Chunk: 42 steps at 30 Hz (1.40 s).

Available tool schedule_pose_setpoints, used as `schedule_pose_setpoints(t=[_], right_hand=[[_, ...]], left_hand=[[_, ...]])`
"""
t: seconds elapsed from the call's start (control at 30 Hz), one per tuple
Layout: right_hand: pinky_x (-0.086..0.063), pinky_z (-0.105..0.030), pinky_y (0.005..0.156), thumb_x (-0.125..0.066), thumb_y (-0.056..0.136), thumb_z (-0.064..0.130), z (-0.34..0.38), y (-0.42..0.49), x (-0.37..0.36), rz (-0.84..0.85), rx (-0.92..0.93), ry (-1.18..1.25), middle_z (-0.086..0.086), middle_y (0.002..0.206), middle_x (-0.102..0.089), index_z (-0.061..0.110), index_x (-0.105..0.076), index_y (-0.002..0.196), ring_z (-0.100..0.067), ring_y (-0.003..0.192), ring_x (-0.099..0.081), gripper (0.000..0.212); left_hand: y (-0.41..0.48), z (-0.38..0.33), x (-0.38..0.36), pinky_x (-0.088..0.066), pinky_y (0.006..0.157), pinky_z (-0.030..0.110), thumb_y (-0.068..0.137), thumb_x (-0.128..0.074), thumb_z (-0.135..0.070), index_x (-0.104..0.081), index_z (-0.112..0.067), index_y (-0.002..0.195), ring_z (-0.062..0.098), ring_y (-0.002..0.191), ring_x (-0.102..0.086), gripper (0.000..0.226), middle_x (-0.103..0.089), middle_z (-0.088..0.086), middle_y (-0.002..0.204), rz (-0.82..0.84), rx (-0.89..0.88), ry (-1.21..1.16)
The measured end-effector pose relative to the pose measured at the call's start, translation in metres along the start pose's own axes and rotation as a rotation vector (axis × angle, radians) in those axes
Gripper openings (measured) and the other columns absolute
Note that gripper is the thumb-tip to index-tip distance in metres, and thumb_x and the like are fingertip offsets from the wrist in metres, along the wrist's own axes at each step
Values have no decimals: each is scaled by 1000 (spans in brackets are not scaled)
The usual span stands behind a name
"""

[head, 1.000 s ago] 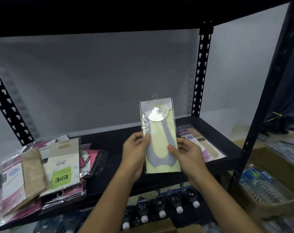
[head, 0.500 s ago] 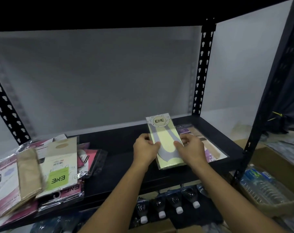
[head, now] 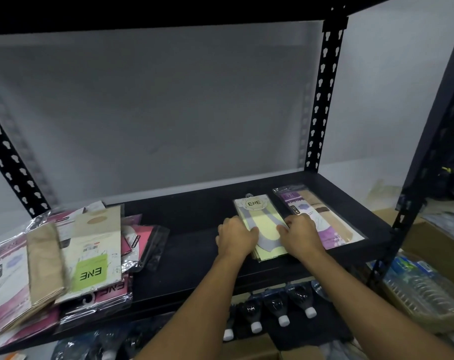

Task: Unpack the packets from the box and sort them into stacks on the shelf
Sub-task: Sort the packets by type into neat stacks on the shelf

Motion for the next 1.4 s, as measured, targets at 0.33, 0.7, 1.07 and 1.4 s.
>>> schedule_pose_setpoints(t=[0.33,0.7,1.07,1.4], right_hand=[[-46,-42,94,-63,87,26,47,-47,2,-112,223,138,-1,107,-59,13,-66,111,-20,108,-50,27],[-45,-19,80,-64,86,34,149,-108,-59,0,412,356,12,95,-53,21,-63,111,-6,94,-52,28],[-53,-34,86,-65,85,36,237,-158,-122,181,490,392,7,104,-55,16,-64,109,-13,100,-55,31],[-33,-44,103,-57,85,51,274,-169,-156,189,338,-120,-12,136,-39,11,-50,129,-31,125,-32,60]], left_hand=[[-17,18,42,-43,74,19,89,-66,-31,-50,-14,133,11,96,-58,50,-59,5,118,-96,-85,-227],[-72,94,160,-40,66,9,89,-65,-28,-54,-22,125,6,94,-58,39,-62,-6,109,-386,-99,-284],[-116,175,261,-47,94,40,86,-66,-30,-57,-25,119,15,108,-51,35,-60,-7,114,-680,-4,-128],[-142,248,284,-36,100,45,83,-59,-55,-50,-18,133,25,121,-41,62,-55,4,128,-560,394,30]])
Point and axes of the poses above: each hand's wrist, its own y-axis towards the middle knuckle, its own x-axis out of the back of the hand, z = x × y, the point moved 2 cm from there along y, towards the middle knuckle
